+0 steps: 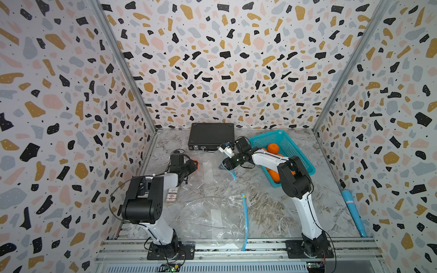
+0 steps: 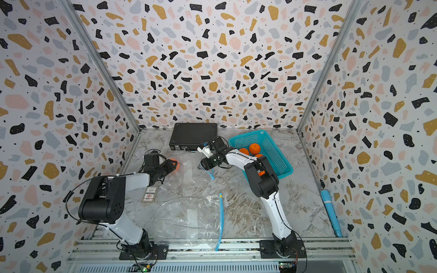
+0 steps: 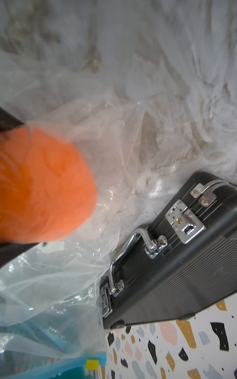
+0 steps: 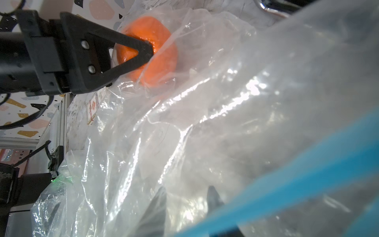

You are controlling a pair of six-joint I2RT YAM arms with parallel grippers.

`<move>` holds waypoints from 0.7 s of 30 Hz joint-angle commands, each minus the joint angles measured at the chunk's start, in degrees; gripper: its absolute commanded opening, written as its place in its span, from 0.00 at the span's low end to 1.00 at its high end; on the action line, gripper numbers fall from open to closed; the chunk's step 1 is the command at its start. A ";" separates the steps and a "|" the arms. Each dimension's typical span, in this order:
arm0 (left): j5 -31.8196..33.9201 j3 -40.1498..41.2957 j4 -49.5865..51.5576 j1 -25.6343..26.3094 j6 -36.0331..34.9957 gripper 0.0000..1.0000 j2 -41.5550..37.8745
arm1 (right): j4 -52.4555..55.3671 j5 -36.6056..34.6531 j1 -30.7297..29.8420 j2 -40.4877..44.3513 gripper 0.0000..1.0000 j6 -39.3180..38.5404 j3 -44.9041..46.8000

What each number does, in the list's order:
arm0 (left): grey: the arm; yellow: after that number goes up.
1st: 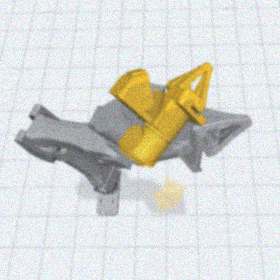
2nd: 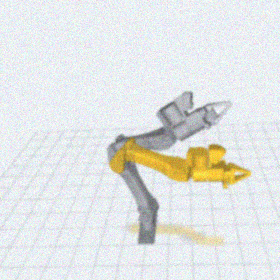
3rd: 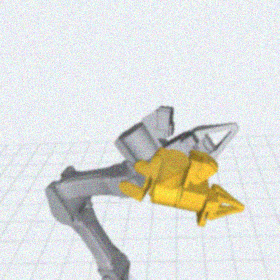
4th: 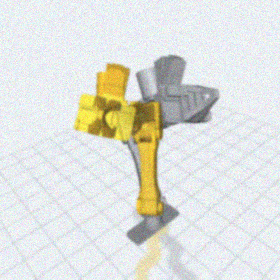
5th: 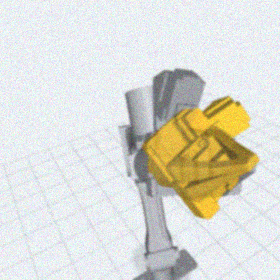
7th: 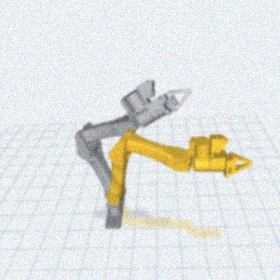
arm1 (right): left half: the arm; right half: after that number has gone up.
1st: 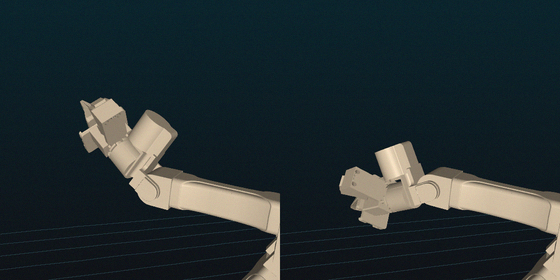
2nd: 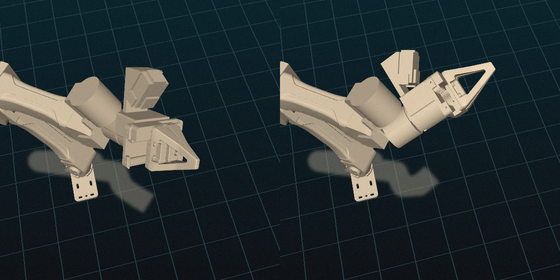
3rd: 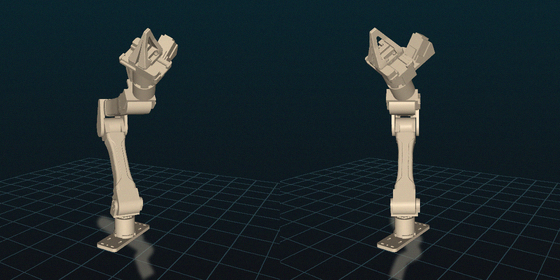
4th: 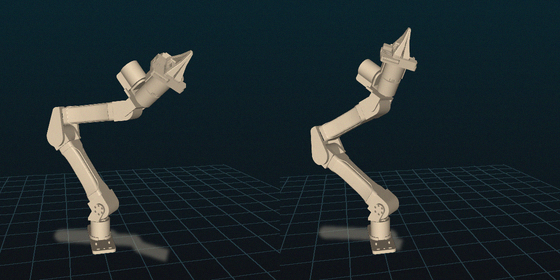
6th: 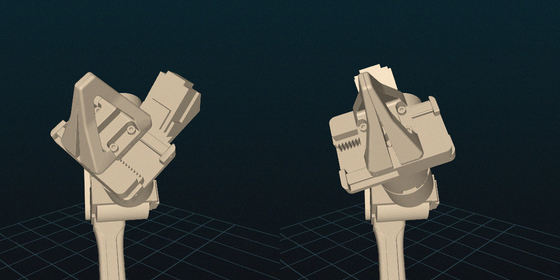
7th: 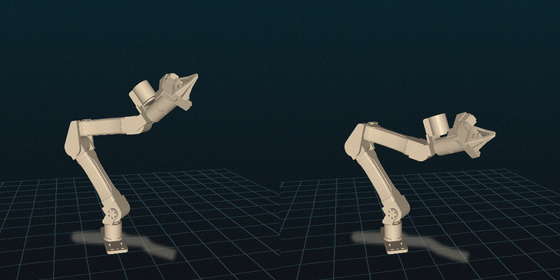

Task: Open the zip-top bag and take out the orange
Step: Pick up the orange from the zipper food storage bag.

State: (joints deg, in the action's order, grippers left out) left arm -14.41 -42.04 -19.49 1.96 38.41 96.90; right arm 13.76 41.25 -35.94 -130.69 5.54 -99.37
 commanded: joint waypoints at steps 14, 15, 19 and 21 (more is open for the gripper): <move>-15.30 3.47 -10.42 5.63 5.34 0.15 -3.73 | -19.45 -1.09 -0.78 5.71 0.56 2.33 10.45; -14.47 3.29 -10.06 6.51 5.54 0.18 -3.82 | -19.76 -0.94 -0.79 5.88 0.57 2.06 10.67; -14.30 2.14 -9.25 8.39 5.93 0.28 -2.78 | -21.36 -0.68 -0.79 6.51 0.61 2.55 12.48; -14.42 2.27 -9.38 8.53 6.04 0.27 -2.31 | -24.08 -0.72 -0.87 7.52 0.67 2.96 14.81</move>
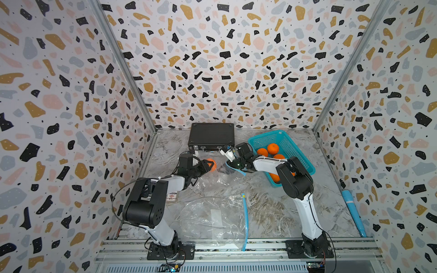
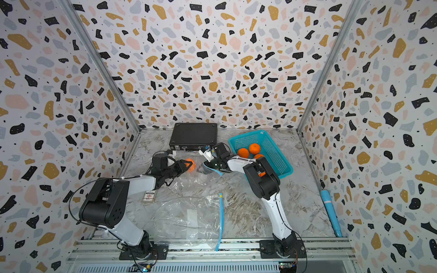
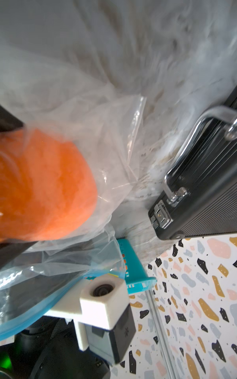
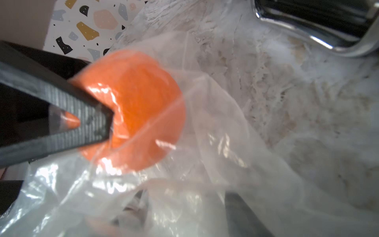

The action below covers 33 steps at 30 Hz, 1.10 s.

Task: Open the zip-top bag and take out the orange
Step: Pick up the orange from the zipper food storage bag.

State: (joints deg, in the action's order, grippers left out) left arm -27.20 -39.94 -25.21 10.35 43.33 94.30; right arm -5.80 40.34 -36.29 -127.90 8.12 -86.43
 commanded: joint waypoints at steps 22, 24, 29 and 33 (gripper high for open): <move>2.11 -4.81 7.57 0.81 -2.60 0.99 -1.33 | -7.60 -2.70 -0.53 0.84 0.97 -2.34 0.09; 4.02 -5.87 10.99 -0.34 -3.71 0.99 -3.11 | -6.99 -2.56 -0.53 0.92 0.97 -2.31 -0.49; 3.60 -8.51 9.85 -2.24 -5.45 1.00 0.04 | -5.98 -1.73 -0.62 0.77 0.97 -1.70 -1.98; 0.66 -11.52 9.28 -2.44 -6.81 0.90 6.49 | -4.20 -0.43 -0.66 -0.64 0.97 -0.73 -4.21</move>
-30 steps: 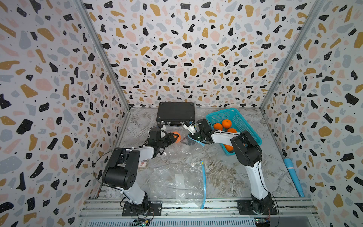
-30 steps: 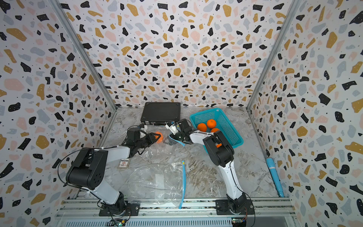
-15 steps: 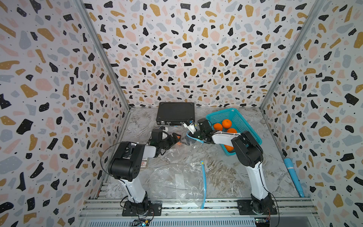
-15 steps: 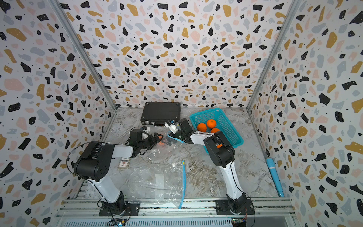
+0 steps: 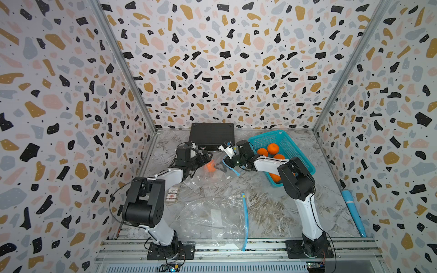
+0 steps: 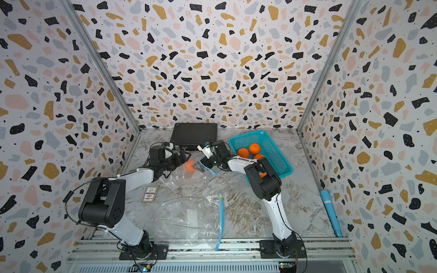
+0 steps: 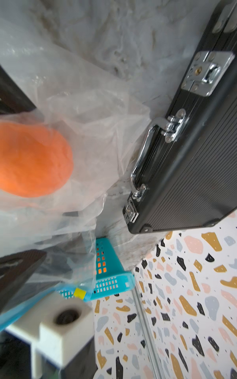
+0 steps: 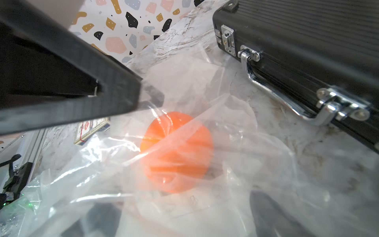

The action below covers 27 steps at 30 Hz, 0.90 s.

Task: Open the zip-top bag and take out the orange
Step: Pick up the orange from the zipper food storage bag.

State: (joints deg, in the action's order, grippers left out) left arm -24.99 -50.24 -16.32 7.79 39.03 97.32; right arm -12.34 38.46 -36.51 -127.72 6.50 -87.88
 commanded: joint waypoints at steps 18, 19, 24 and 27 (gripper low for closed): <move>-15.39 3.07 -16.24 -0.09 5.62 0.55 11.10 | 9.56 -5.44 -0.45 -9.46 1.00 4.15 -16.71; -16.11 3.72 -16.82 0.07 6.23 0.57 10.19 | 11.20 -6.43 -0.40 -9.77 1.00 3.92 -17.69; -17.82 4.37 -11.59 0.01 5.23 0.64 4.99 | 21.25 -7.16 0.21 -14.00 1.00 2.75 -26.15; -18.44 2.93 -8.80 0.12 3.91 0.67 5.81 | 18.48 -4.39 0.22 -14.24 0.91 3.83 -25.67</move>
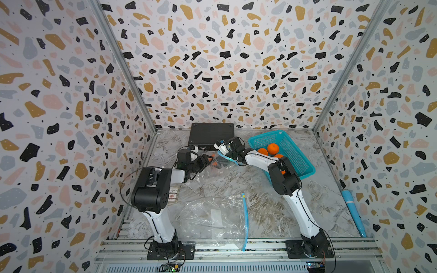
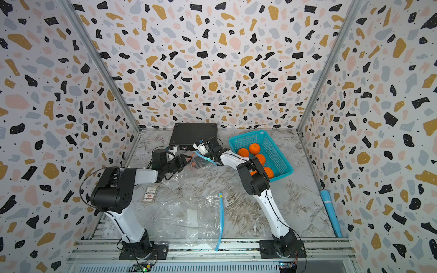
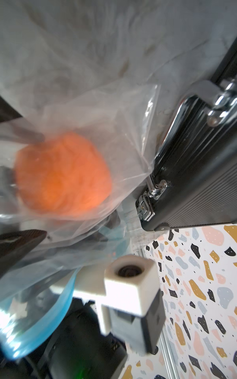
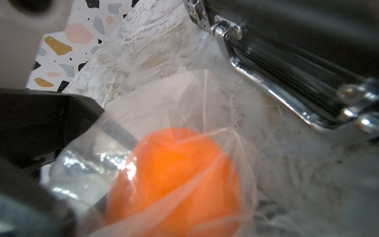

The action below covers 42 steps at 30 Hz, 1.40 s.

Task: Open the zip-top bag and take out the orange
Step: Pick up the orange from the zipper food storage bag.

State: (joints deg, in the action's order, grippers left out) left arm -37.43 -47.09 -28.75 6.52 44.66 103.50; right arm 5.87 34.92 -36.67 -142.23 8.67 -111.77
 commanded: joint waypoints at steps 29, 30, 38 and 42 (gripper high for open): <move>15.91 -0.31 13.14 0.38 -7.30 0.24 -0.64 | 11.03 -8.49 1.51 23.65 0.62 -4.03 24.88; 16.15 -0.45 13.30 0.42 -7.16 0.23 -0.91 | 10.27 -8.63 1.49 25.11 0.62 -3.78 26.11; 16.59 -2.19 13.85 0.18 -5.99 0.21 -0.12 | 11.57 -9.08 2.65 32.02 0.61 -1.64 30.07; 17.45 -1.57 13.99 -0.72 -5.79 0.17 -1.39 | 9.26 -9.34 3.33 34.90 0.61 -1.03 34.36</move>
State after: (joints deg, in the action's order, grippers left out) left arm -22.39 -48.51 -15.27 6.74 38.72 103.81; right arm 14.76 26.92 -34.33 -110.65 6.70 -79.57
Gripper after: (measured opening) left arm 0.173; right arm 0.725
